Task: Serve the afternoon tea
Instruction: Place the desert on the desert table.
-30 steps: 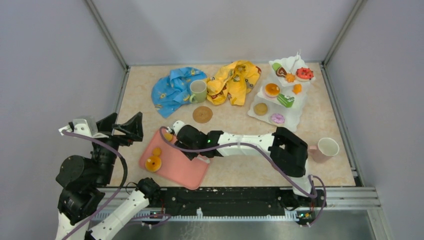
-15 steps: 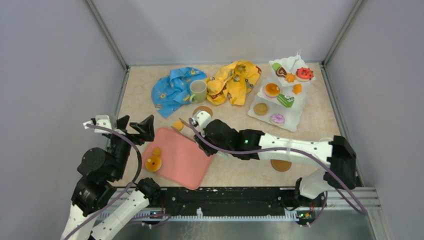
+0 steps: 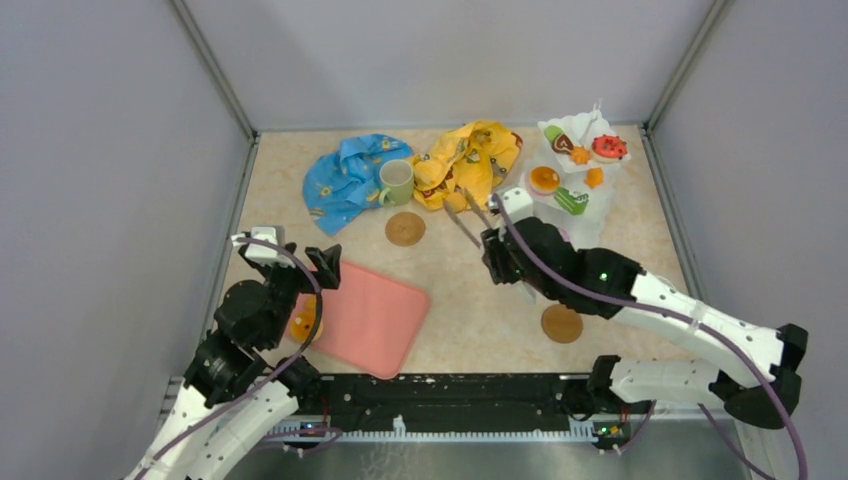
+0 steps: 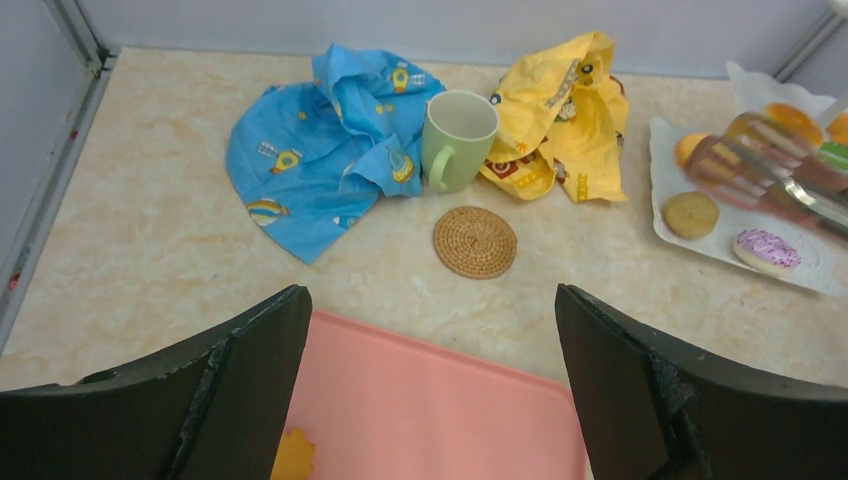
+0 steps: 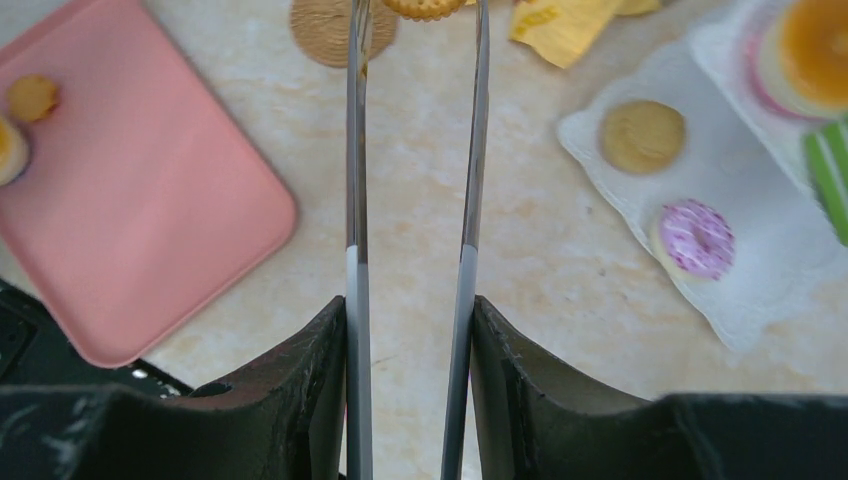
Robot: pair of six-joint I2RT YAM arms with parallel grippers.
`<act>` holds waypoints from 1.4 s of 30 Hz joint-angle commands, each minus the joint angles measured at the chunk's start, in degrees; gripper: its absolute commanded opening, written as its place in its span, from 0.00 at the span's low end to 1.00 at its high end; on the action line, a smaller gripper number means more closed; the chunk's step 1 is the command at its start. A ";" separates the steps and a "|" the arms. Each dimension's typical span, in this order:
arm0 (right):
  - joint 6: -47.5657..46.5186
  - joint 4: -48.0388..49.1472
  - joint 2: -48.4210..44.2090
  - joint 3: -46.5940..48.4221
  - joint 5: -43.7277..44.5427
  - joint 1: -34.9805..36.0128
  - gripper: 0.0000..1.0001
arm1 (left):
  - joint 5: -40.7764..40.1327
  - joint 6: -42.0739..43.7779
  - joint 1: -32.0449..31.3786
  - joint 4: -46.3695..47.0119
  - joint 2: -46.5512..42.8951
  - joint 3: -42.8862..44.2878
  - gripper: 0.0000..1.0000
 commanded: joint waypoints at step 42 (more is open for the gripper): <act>-4.84 -17.49 -11.97 5.71 6.62 -32.14 0.35 | 1.82 0.08 0.20 3.40 -0.89 -4.89 0.99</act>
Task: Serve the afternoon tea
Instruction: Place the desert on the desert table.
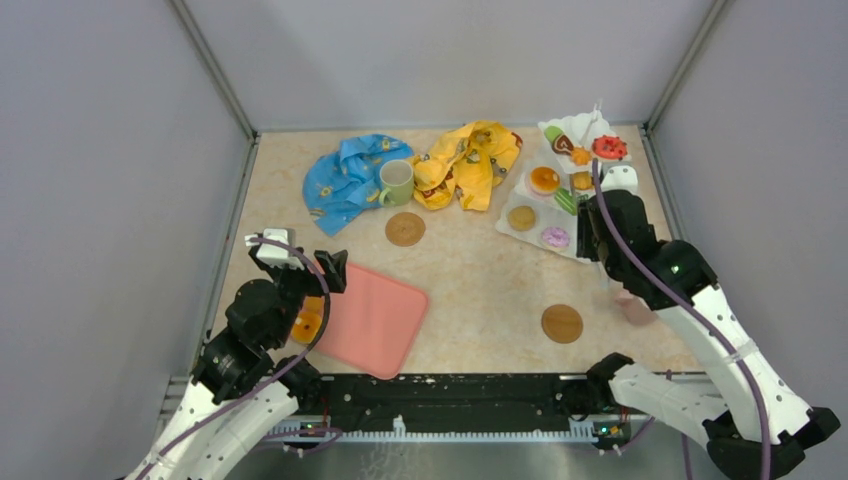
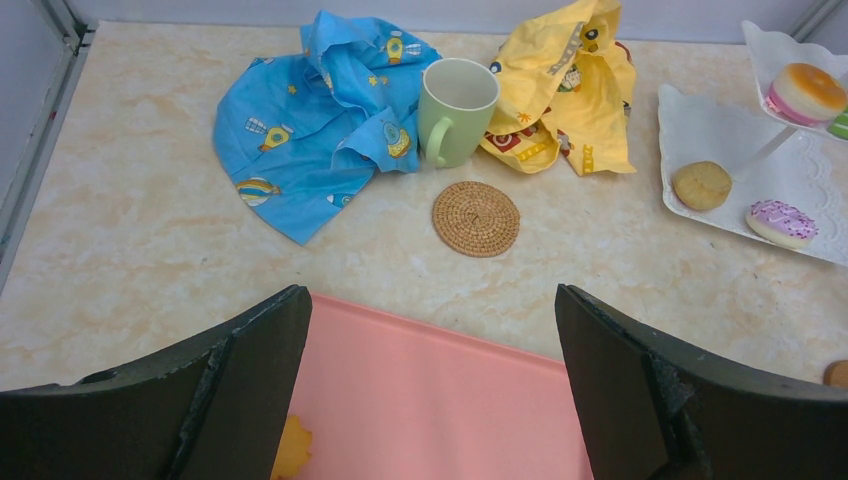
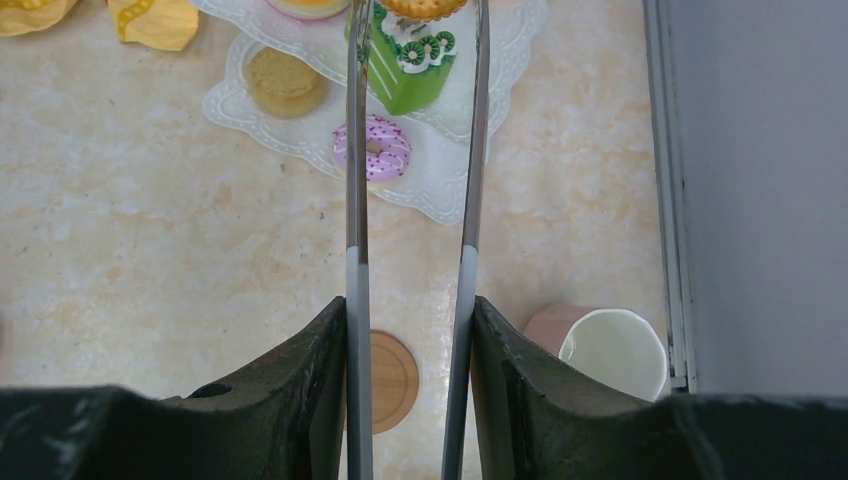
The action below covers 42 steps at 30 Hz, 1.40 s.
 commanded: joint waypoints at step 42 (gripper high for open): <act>-12.04 17.36 7.03 -3.67 -11.41 -18.51 0.44 | -0.07 1.30 0.20 2.99 0.19 -0.11 0.99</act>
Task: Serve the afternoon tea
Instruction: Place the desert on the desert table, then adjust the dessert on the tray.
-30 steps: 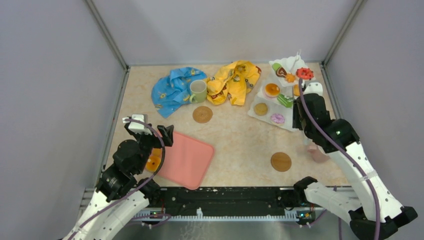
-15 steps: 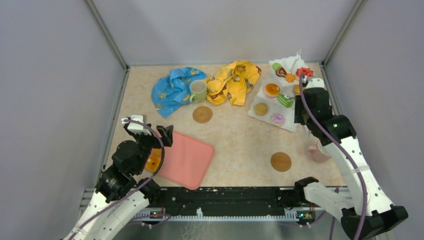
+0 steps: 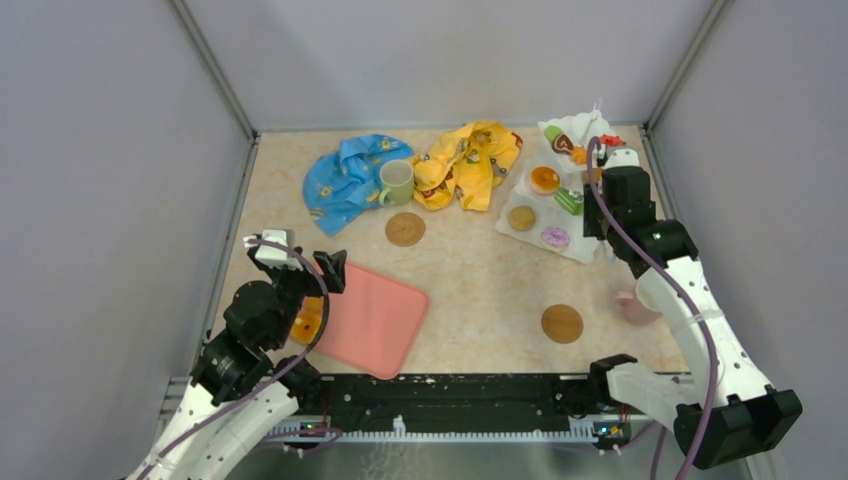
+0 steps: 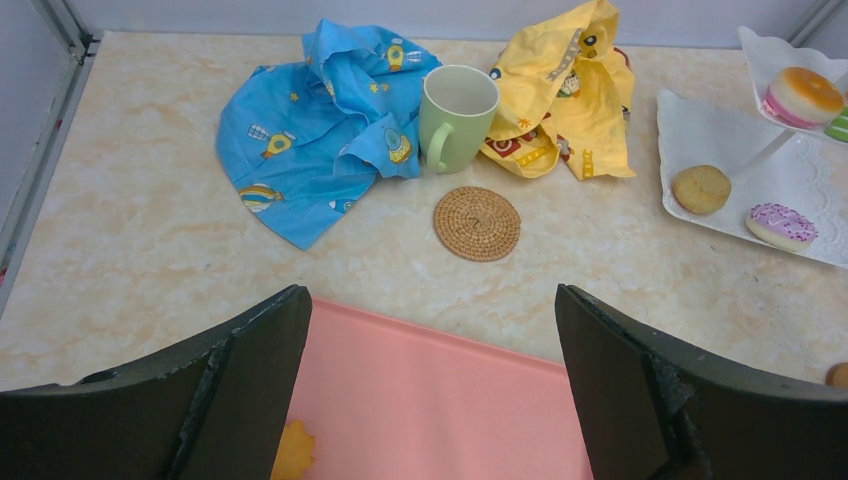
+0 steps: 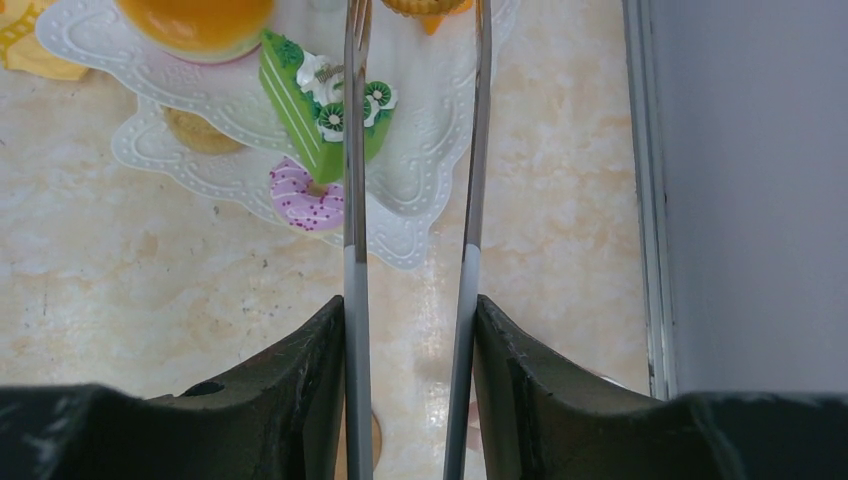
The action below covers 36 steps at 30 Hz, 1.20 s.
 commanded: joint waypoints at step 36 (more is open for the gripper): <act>5.49 -19.24 -14.98 9.68 -25.87 -0.96 0.40 | 0.16 1.17 0.19 2.97 0.68 -0.22 0.99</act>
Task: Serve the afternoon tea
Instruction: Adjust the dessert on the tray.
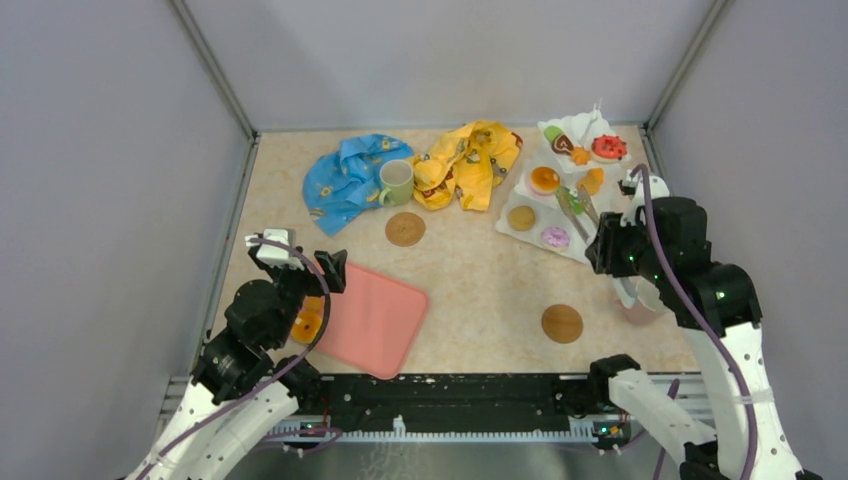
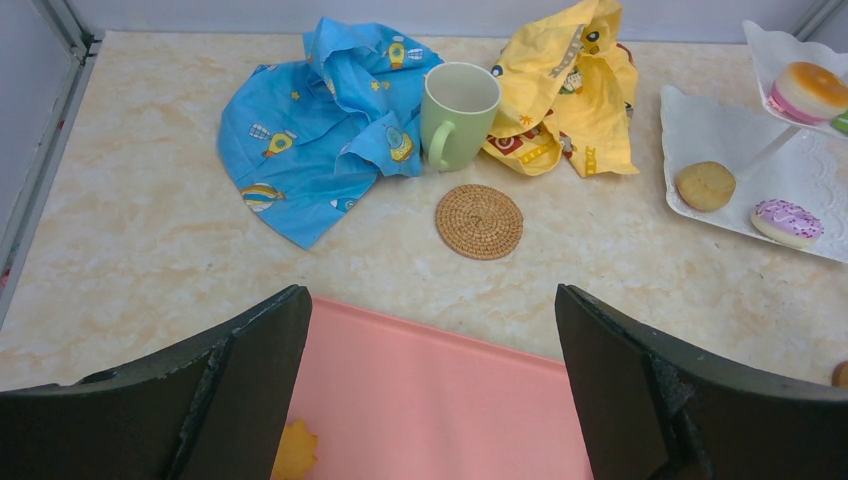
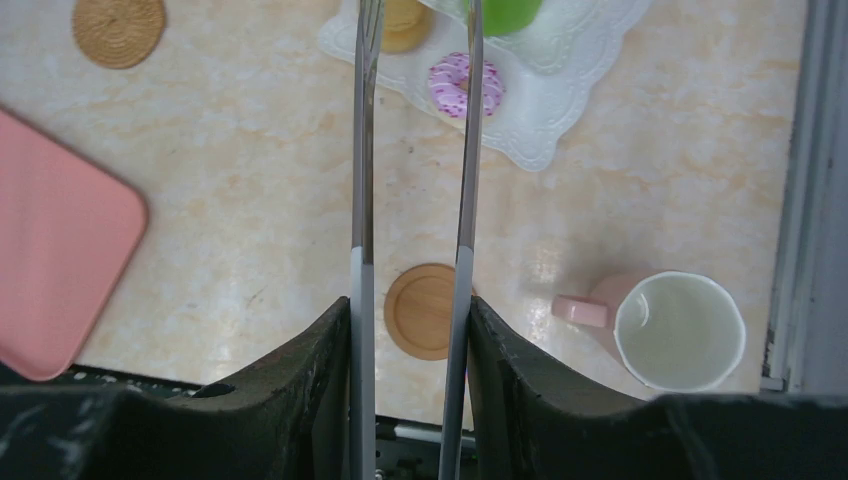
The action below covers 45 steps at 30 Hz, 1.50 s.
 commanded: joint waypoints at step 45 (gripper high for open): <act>-12.93 75.61 45.22 -14.50 -9.88 57.41 0.42 | 7.97 -2.75 0.19 -5.90 24.59 42.82 0.99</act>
